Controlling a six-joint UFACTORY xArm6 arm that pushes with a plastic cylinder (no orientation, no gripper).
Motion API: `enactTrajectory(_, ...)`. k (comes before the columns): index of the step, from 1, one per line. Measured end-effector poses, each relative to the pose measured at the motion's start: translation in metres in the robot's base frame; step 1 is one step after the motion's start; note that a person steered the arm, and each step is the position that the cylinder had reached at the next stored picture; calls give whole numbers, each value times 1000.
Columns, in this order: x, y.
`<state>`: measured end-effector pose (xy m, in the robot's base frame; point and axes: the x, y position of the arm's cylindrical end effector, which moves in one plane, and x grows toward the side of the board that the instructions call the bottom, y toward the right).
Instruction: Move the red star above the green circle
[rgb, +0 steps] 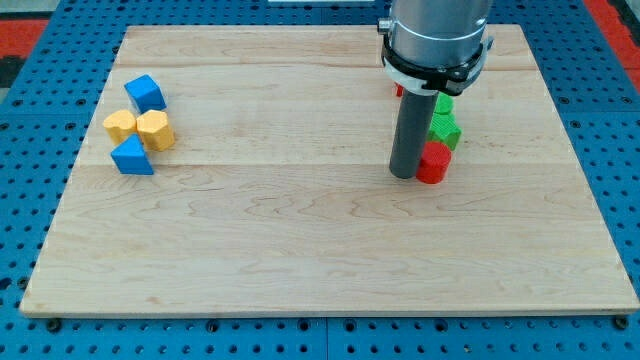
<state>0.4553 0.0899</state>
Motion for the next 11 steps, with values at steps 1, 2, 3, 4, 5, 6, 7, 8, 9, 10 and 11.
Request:
enactTrajectory(1, -1, 0)
enactTrajectory(2, -12, -13)
enactTrajectory(3, -90, -16)
enactTrajectory(4, -139, -28)
enactTrajectory(5, -160, -54)
enactTrajectory(6, -178, -35)
enactTrajectory(7, -178, -16)
enactTrajectory(8, -177, -5)
enactTrajectory(9, -168, -4)
enactTrajectory(10, -168, 16)
enactTrajectory(11, -168, 32)
